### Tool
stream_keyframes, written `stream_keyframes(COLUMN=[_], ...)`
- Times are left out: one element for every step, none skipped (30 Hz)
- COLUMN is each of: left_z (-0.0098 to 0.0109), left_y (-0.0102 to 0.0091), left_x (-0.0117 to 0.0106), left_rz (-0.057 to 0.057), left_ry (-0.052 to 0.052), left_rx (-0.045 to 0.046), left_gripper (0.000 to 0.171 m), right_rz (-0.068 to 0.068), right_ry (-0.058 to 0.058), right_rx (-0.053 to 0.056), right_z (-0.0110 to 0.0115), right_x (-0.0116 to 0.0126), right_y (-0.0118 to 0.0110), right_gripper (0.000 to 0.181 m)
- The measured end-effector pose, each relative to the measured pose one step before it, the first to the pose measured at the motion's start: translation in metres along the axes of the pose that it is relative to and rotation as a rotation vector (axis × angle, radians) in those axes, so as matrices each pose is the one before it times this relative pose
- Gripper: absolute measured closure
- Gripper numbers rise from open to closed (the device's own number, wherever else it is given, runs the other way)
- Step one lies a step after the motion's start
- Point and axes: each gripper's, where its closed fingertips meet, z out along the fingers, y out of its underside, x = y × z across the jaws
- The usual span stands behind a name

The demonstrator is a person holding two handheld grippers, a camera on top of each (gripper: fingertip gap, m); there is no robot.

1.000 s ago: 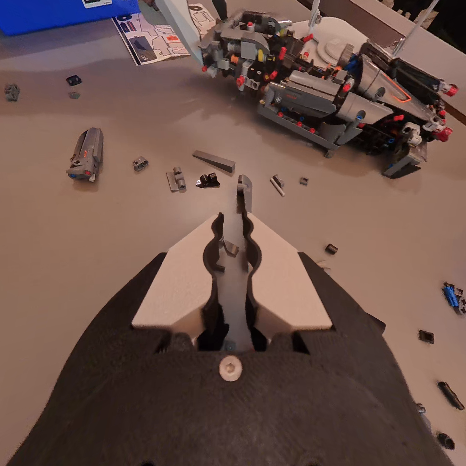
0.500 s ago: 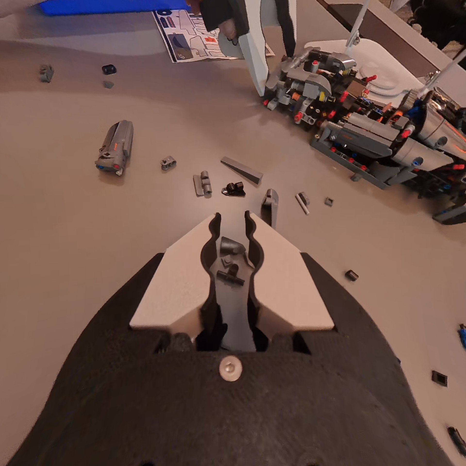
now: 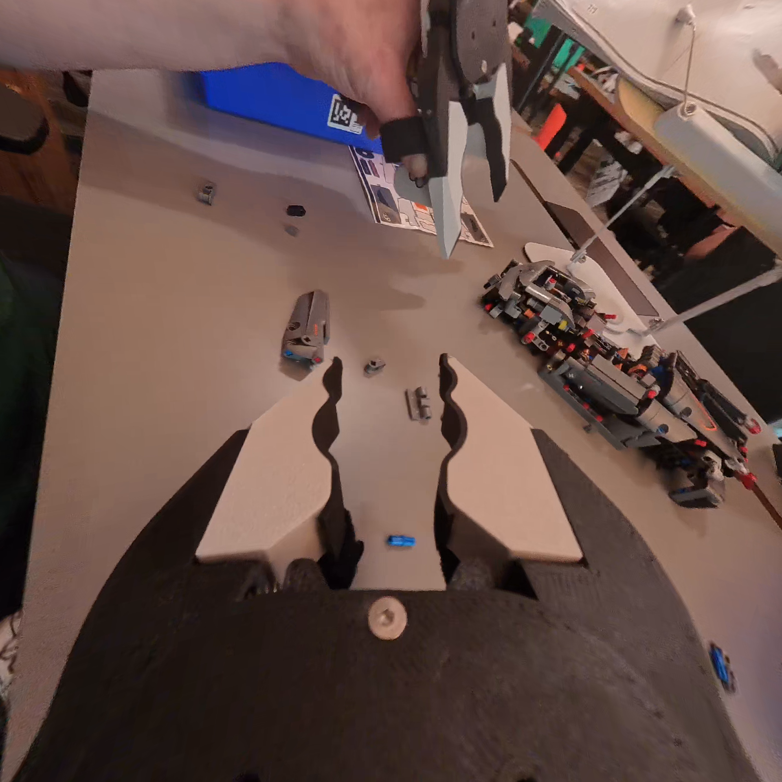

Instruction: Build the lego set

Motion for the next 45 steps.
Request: stream_keyframes(left_z=[-0.00405, -0.00343, -0.00287, -0.00231, -0.00193, -0.00195, -0.00217, -0.00186, -0.00136, -0.00132, -0.00112, -0.00083, -0.00086, -0.00080, -0.00054, -0.00023, -0.00013, -0.00043, -0.00056, -0.00075, -0.00116, -0.00108, -0.00102, -0.00095, -0.00100, -0.00094, -0.00090, -0.00090, -0.00104, -0.00108, -0.00115, -0.00152, -0.00189, -0.00206, -0.00178, -0.00165, -0.00129, -0.00056, 0.00007, 0.00073, 0.00145, 0.00161, 0.00118, 0.00048, -0.00018], left_y=[0.00155, 0.00163, 0.00099, 0.00090, 0.00095, 0.00003, -0.00106, -0.00155, -0.00176, -0.00230, -0.00235, -0.00228, -0.00234, -0.00219, -0.00172, -0.00104, -0.00053, -0.00066, -0.00033, -0.00023, -0.00030, -0.00015, 0.00036, 0.00047, 0.00054, 0.00060, 0.00083, 0.00067, 0.00007, -0.00039, -0.00043, -0.00039, -0.00098, -0.00073, 0.00005, 0.00028, 0.00024, 0.00031, 0.00026, 0.00052, 0.00110, 0.00104, 0.00033, -0.00061, -0.00074], left_x=[0.00448, 0.00448, 0.00530, 0.00518, 0.00481, 0.00413, 0.00425, 0.00483, 0.00485, 0.00371, 0.00311, 0.00295, 0.00228, 0.00183, 0.00164, 0.00163, 0.00095, 0.00064, 0.00070, 0.00074, 0.00046, 0.00074, 0.00040, -0.00026, -0.00035, -0.00032, -0.00029, -0.00054, -0.00059, -0.00048, -0.00036, -0.00046, -0.00064, -0.00044, -0.00049, -0.00062, -0.00043, -0.00040, -0.00044, -0.00053, -0.00072, -0.00056, -0.00024, 0.00065, 0.00108], left_rz=[-0.0020, -0.0028, -0.0035, -0.0047, -0.0043, -0.0002, 0.0054, 0.0045, 0.0023, 0.0054, 0.0090, 0.0077, 0.0062, 0.0054, 0.0023, -0.0025, -0.0026, -0.0002, -0.0010, -0.0023, -0.0028, -0.0027, -0.0042, -0.0024, -0.0018, -0.0029, -0.0042, -0.0041, -0.0026, -0.0025, -0.0031, -0.0014, 0.0014, 0.0013, -0.0023, -0.0041, -0.0053, -0.0062, -0.0053, -0.0046, -0.0047, -0.0030, 0.0000, 0.0023, 0.0029], left_ry=[0.0015, 0.0015, 0.0065, 0.0066, 0.0053, -0.0005, -0.0002, 0.0053, 0.0070, 0.0009, -0.0015, 0.0003, -0.0018, -0.0010, 0.0016, 0.0053, 0.0022, 0.0004, 0.0015, 0.0023, 0.0014, 0.0033, 0.0025, -0.0008, -0.0016, 0.0002, 0.0010, 0.0000, -0.0018, -0.0007, -0.0005, -0.0027, -0.0062, -0.0042, -0.0024, -0.0013, 0.0003, 0.0026, 0.0025, 0.0030, 0.0025, 0.0010, -0.0005, 0.0003, 0.0008], left_rx=[0.01367, 0.01100, 0.01384, 0.01230, 0.00957, 0.01246, 0.01543, 0.01287, 0.01133, 0.01239, 0.01179, 0.01006, 0.01106, 0.01054, 0.00984, 0.00615, 0.00492, 0.00793, 0.00749, 0.00713, 0.00796, 0.00835, 0.00558, 0.00526, 0.00622, 0.00565, 0.00443, 0.00496, 0.00767, 0.00875, 0.00646, 0.00503, 0.00900, 0.00894, 0.00492, 0.00514, 0.00696, 0.00682, 0.00624, 0.00407, -0.00062, -0.00356, -0.00118, 0.00267, 0.00272], left_gripper=[0.068, 0.068, 0.068, 0.067, 0.067, 0.067, 0.068, 0.068, 0.068, 0.068, 0.068, 0.069, 0.069, 0.070, 0.070, 0.070, 0.070, 0.070, 0.070, 0.070, 0.070, 0.071, 0.071, 0.071, 0.072, 0.072, 0.072, 0.072, 0.072, 0.073, 0.073, 0.073, 0.073, 0.074, 0.074, 0.074, 0.075, 0.075, 0.076, 0.076, 0.076, 0.075, 0.075, 0.075, 0.076], right_rz=[0.0053, 0.0053, 0.0040, 0.0098, 0.0142, 0.0176, 0.0191, 0.0170, 0.0134, 0.0107, 0.0079, 0.0054, 0.0055, 0.0028, 0.0029, 0.0068, 0.0206, 0.0262, 0.0179, 0.0069, 0.0052, 0.0069, 0.0089, 0.0105, 0.0141, 0.0185, 0.0290, 0.0632, 0.0847, 0.1350, 0.1264, 0.1013, 0.0699, 0.0567, 0.0523, 0.0121, -0.0356, -0.0653, -0.0752, -0.0605, -0.0133, 0.0351, 0.0683, 0.0785, 0.0693], right_ry=[0.0328, 0.0354, 0.0243, 0.0175, 0.0212, 0.0147, 0.0123, 0.0049, -0.0013, 0.0048, 0.0116, 0.0009, 0.0073, 0.0157, 0.0147, 0.0202, 0.0314, 0.0261, 0.0301, 0.0305, 0.0306, 0.0367, 0.0403, 0.0306, 0.0262, 0.0334, 0.0285, -0.0065, -0.0437, -0.0841, -0.1081, -0.0696, -0.0461, -0.0524, -0.0635, -0.0095, 0.0519, 0.0690, 0.0604, 0.0402, 0.0076, -0.0374, -0.0515, -0.0455, -0.0566], right_rx=[-0.0060, -0.0092, 0.0021, 0.0054, 0.0043, 0.0040, 0.0016, -0.0018, -0.0022, 0.0002, 0.0050, 0.0072, 0.0051, 0.0052, 0.0021, -0.0003, -0.0088, -0.0046, 0.0018, 0.0039, -0.0006, -0.0043, -0.0024, 0.0027, -0.0018, 0.0007, 0.0066, 0.0212, 0.0391, 0.0262, 0.0288, 0.0394, 0.0407, 0.0272, 0.0154, 0.0104, -0.0068, -0.0351, -0.0515, -0.0427, -0.0158, 0.0056, 0.0042, -0.0052, 0.0048], right_z=[-0.00146, -0.00263, -0.00369, -0.00403, -0.00409, -0.00358, -0.00310, -0.00249, -0.00206, -0.00211, -0.00296, -0.00357, -0.00409, -0.00459, -0.00524, -0.00581, -0.00636, -0.00744, -0.00909, -0.01019, -0.01044, -0.01048, -0.01046, -0.00995, -0.00958, -0.00923, -0.00786, -0.00588, -0.00380, -0.00320, -0.00337, -0.00435, -0.00508, -0.00458, -0.00377, -0.00219, -0.00119, 0.00074, 0.00311, 0.00524, 0.00640, 0.00736, 0.00754, 0.00738, 0.00660], right_x=[-0.00304, -0.00191, -0.00254, -0.00247, -0.00069, -0.00066, -0.00027, -0.00110, -0.00206, -0.00147, -0.00046, -0.00161, -0.00018, 0.00141, 0.00179, 0.00338, 0.00669, 0.00758, 0.00953, 0.01089, 0.01232, 0.01446, 0.01622, 0.01618, 0.01677, 0.01896, 0.01926, 0.01510, 0.01003, 0.00400, 0.00010, 0.00298, 0.00298, -0.00166, -0.00623, -0.00003, 0.00886, 0.01238, 0.01332, 0.01242, 0.00891, 0.00309, 0.00147, 0.00153, -0.00110], right_y=[0.00162, 0.00276, 0.00161, 0.00116, 0.00130, 0.00128, 0.00125, 0.00118, 0.00059, -0.00050, -0.00194, -0.00284, -0.00279, -0.00281, -0.00253, -0.00214, -0.00084, -0.00157, -0.00315, -0.00407, -0.00391, -0.00338, -0.00331, -0.00336, -0.00212, -0.00145, -0.00094, -0.00242, -0.00381, -0.00408, -0.00538, -0.00735, -0.00824, -0.00771, -0.00803, -0.00735, -0.00449, 0.00056, 0.00501, 0.00742, 0.00653, 0.00537, 0.00672, 0.00855, 0.00808], right_gripper=[0.134, 0.133, 0.133, 0.132, 0.131, 0.130, 0.129, 0.128, 0.128, 0.126, 0.124, 0.125, 0.125, 0.125, 0.126, 0.127, 0.128, 0.127, 0.126, 0.125, 0.125, 0.124, 0.124, 0.123, 0.122, 0.123, 0.123, 0.123, 0.121, 0.123, 0.125, 0.123, 0.117, 0.111, 0.109, 0.106, 0.107, 0.107, 0.108, 0.109, 0.112, 0.114, 0.113, 0.112, 0.111])
